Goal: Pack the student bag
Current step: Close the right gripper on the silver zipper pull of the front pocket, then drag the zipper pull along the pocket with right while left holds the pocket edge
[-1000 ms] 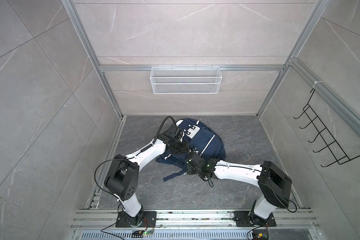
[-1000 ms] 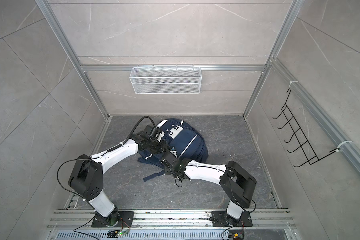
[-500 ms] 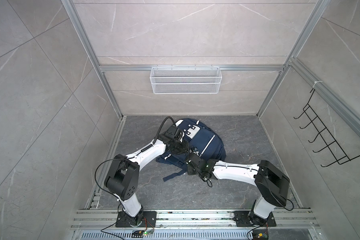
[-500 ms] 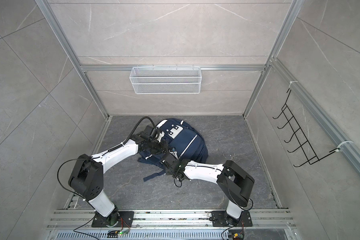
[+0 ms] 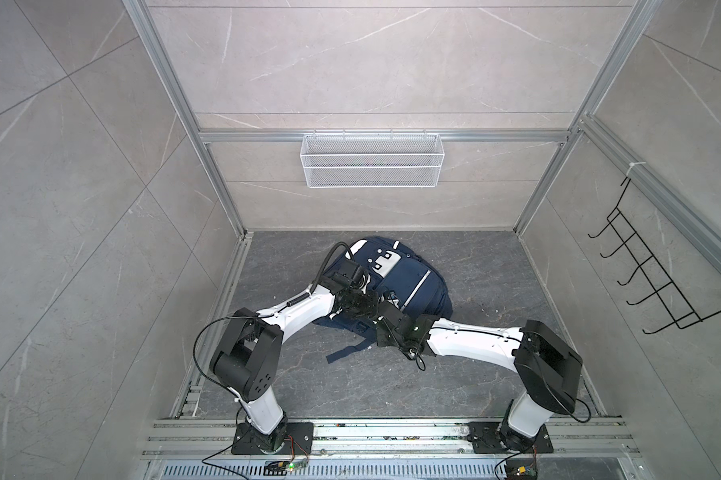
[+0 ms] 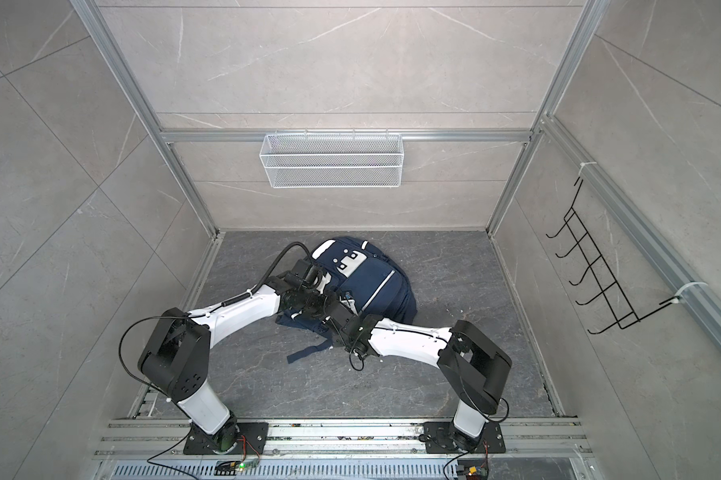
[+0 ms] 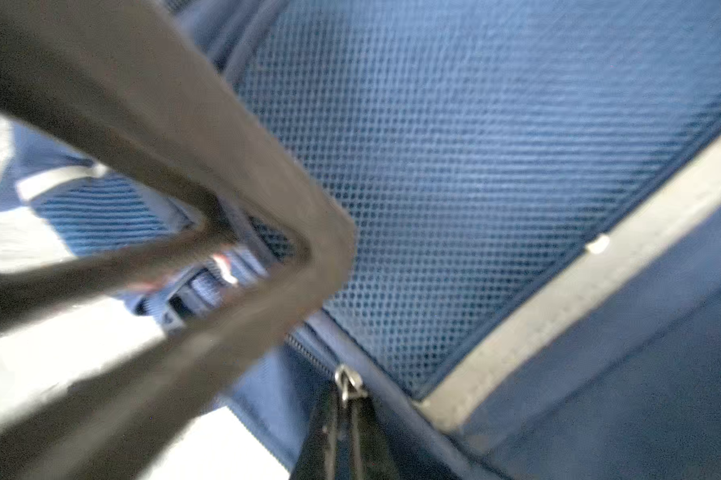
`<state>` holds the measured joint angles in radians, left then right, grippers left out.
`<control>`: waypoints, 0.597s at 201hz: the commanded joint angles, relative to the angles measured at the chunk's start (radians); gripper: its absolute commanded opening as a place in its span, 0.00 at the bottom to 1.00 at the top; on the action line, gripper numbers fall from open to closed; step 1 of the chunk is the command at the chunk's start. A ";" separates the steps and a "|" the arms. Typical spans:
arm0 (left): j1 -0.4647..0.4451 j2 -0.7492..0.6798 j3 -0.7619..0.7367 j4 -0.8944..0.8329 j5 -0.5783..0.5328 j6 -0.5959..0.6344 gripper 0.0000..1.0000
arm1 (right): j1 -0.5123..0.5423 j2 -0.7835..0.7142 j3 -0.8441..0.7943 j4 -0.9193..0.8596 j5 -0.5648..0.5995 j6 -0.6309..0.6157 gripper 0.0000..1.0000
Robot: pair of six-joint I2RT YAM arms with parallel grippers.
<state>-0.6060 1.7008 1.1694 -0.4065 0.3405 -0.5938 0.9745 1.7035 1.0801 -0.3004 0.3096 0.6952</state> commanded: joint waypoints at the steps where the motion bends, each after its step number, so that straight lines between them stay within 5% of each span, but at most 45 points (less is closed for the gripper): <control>1: -0.012 -0.015 -0.008 0.039 -0.009 -0.026 0.52 | -0.002 -0.050 -0.001 -0.037 -0.053 -0.042 0.01; 33: -0.012 0.013 0.015 0.057 -0.009 -0.038 0.48 | -0.002 -0.075 0.002 -0.025 -0.129 -0.078 0.00; 85: 0.004 0.022 0.078 0.011 -0.058 -0.031 0.13 | -0.002 -0.108 -0.010 -0.038 -0.132 -0.088 0.00; 120: 0.036 0.012 0.085 -0.006 -0.079 -0.028 0.00 | -0.003 -0.140 -0.021 -0.102 -0.100 -0.098 0.00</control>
<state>-0.6067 1.7081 1.2190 -0.4370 0.3328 -0.6552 0.9569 1.6341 1.0718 -0.3275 0.2218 0.6270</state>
